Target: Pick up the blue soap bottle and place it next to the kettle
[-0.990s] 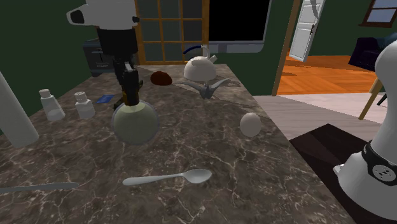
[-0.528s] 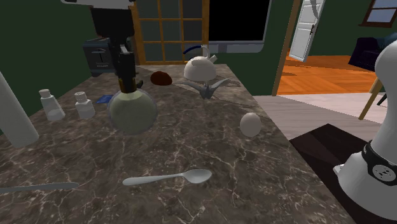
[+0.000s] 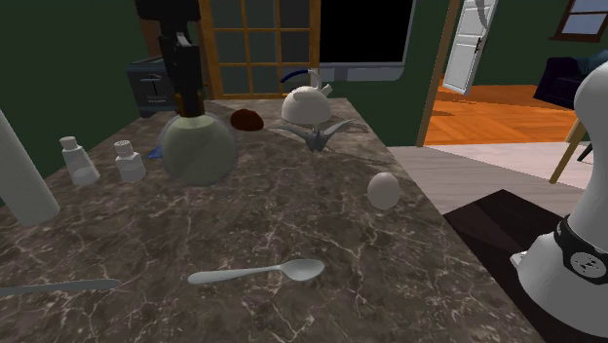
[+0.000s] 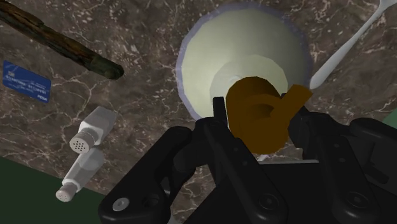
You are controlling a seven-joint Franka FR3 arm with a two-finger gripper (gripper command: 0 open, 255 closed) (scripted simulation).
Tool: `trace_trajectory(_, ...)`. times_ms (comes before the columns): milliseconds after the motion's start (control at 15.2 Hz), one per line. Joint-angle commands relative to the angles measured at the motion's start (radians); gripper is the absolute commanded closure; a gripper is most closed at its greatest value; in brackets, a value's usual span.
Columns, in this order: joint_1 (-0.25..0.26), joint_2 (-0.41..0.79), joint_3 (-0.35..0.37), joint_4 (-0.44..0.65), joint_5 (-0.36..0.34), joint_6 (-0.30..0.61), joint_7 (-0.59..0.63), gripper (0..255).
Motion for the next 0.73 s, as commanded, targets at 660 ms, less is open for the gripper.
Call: trace_trajectory(660,-0.012,-0.007,-0.007,0.154,-0.008,-0.159,0.008,255)
